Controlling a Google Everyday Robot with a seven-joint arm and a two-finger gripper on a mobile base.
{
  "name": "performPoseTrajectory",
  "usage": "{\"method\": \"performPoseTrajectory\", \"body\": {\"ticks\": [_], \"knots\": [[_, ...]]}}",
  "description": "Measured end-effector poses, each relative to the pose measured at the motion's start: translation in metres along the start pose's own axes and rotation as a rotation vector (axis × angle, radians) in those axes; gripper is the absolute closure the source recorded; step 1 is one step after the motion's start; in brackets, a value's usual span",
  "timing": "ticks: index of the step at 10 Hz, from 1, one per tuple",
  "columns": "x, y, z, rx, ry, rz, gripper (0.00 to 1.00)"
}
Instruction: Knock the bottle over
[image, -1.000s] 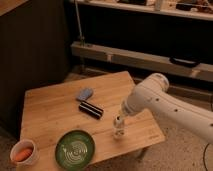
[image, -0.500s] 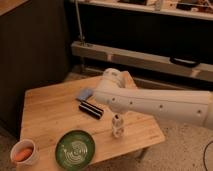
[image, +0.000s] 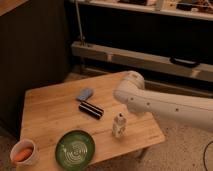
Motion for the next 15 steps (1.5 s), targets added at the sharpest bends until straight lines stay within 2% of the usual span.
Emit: {"method": "performPoseTrajectory", "body": {"ticks": [2,4,6,8,10,12,13,15], "knots": [[0.009,0.008,-0.004,-0.052,-0.028,-0.040,0.80],[0.002,0.039,-0.011,-0.098,-0.049,-0.119,0.80],[-0.010,0.080,-0.023,-0.183,-0.076,-0.256,0.80],[-0.011,0.099,-0.035,-0.232,-0.099,-0.342,0.80],[-0.020,0.112,-0.047,-0.239,-0.122,-0.388,0.80],[-0.034,0.120,-0.056,-0.222,-0.137,-0.411,0.80],[-0.054,0.127,-0.061,-0.195,-0.150,-0.413,0.80],[-0.089,0.125,-0.058,-0.179,-0.178,-0.389,0.80]]}}
